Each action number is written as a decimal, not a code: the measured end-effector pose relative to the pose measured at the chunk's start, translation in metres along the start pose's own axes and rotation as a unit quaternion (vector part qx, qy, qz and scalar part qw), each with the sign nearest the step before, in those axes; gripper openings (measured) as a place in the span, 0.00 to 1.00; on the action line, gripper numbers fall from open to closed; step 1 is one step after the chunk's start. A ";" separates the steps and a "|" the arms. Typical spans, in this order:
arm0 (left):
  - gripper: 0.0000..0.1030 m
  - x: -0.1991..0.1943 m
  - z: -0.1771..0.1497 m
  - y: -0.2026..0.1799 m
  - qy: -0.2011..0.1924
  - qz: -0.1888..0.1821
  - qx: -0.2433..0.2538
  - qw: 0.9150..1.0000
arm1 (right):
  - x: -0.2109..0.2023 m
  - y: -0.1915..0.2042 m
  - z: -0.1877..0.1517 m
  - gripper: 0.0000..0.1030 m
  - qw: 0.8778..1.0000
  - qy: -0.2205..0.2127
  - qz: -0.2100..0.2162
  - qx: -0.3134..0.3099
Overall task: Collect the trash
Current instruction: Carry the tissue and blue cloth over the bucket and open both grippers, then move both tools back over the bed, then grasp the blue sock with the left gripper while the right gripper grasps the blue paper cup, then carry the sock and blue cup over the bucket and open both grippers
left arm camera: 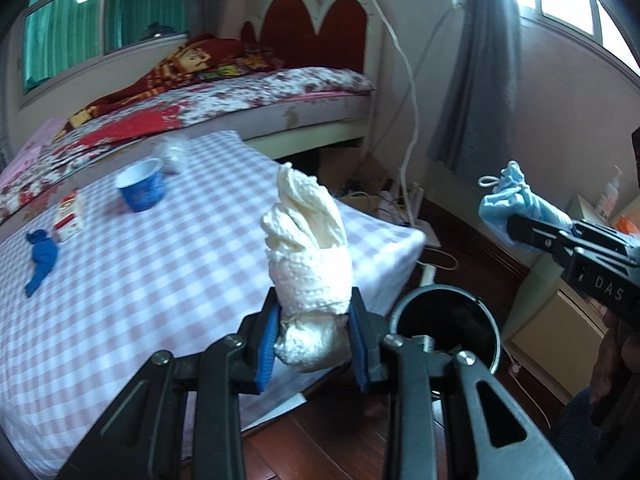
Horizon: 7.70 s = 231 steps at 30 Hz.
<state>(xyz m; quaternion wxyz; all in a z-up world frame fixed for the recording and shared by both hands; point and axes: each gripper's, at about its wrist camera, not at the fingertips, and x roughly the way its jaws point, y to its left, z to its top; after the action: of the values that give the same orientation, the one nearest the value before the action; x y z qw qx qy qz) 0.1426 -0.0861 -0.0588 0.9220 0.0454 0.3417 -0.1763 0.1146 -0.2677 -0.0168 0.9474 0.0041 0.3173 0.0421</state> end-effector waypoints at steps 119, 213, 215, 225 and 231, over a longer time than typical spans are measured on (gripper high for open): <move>0.97 -0.027 -0.028 0.040 0.026 0.061 -0.077 0.995 | 0.025 0.025 -0.024 0.99 0.996 0.083 0.018 -0.038; 0.34 -0.045 0.035 0.122 -0.032 0.070 -0.060 0.995 | 0.044 0.105 0.082 0.76 0.996 -0.002 0.062 -0.063; 0.34 -0.037 0.036 0.111 -0.029 0.059 -0.048 0.997 | 0.041 0.091 0.077 0.76 0.997 -0.002 0.050 -0.054; 0.34 -0.007 0.034 0.039 0.002 -0.010 0.001 1.000 | 0.023 0.022 0.042 0.76 1.000 0.020 0.002 -0.005; 0.34 0.013 0.027 -0.011 0.023 -0.051 0.028 0.998 | 0.003 -0.027 0.021 0.76 0.999 0.031 -0.028 0.023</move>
<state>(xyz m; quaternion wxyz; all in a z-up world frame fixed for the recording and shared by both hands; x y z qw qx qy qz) 0.1643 -0.1056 -0.0457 0.9019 0.0580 0.3600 -0.2314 0.1314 -0.2935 -0.0024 0.9376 0.0153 0.3473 0.0082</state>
